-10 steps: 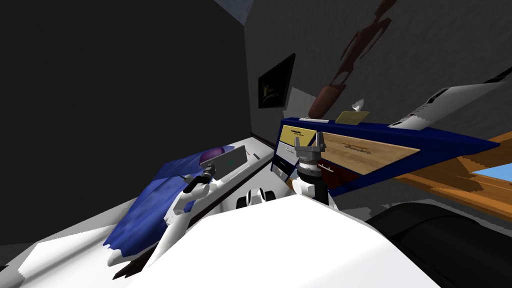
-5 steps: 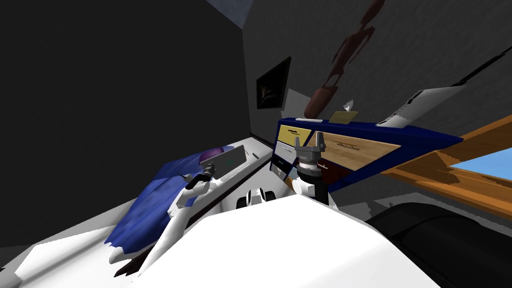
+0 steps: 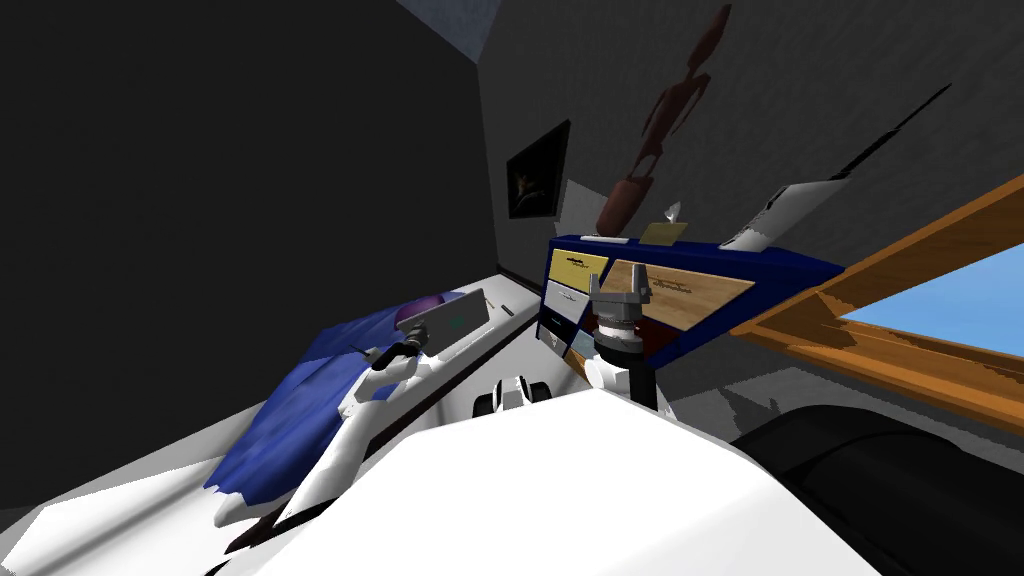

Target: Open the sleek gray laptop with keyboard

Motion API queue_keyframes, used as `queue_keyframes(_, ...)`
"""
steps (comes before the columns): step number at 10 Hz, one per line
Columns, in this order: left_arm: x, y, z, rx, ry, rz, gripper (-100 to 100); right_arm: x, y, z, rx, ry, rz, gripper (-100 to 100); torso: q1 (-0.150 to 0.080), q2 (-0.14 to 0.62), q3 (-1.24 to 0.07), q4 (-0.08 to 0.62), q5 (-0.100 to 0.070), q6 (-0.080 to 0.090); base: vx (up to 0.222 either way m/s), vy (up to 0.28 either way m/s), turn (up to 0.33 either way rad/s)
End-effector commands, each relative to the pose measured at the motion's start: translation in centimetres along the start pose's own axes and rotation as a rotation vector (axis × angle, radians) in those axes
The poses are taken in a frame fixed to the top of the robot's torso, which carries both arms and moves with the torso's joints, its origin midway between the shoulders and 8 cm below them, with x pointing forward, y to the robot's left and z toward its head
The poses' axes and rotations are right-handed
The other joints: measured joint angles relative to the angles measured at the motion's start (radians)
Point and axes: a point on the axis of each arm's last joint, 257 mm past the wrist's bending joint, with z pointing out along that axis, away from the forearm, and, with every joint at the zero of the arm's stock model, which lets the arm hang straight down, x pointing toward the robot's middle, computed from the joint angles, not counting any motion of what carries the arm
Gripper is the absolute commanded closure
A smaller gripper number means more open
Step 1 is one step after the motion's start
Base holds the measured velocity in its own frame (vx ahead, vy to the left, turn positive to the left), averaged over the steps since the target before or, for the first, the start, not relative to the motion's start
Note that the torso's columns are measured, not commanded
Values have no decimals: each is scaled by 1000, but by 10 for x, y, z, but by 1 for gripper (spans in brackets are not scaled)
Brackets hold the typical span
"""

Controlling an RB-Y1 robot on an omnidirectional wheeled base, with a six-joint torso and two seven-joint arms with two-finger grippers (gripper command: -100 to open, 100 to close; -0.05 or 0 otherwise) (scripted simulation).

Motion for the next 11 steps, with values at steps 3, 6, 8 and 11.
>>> queue_keyframes(3,-23,-26,26,30,-20,3,-100,0,0,0,0,0,0,0,-6,8,5,3,-2,1,-92,-54,-84)
queue_keyframes(6,-34,8,28,-36,-41,-4,-100,0,0,0,0,0,0,0,1,0,0,0,0,0,-4,3,6)
queue_keyframes(8,-60,-29,44,16,-69,-1,-100,0,0,0,0,0,0,0,-6,6,4,2,-2,2,-103,-60,-126)
queue_keyframes(11,-91,-44,53,35,-108,-10,-100,0,0,0,0,0,0,0,0,2,1,1,0,0,-59,-35,-54)
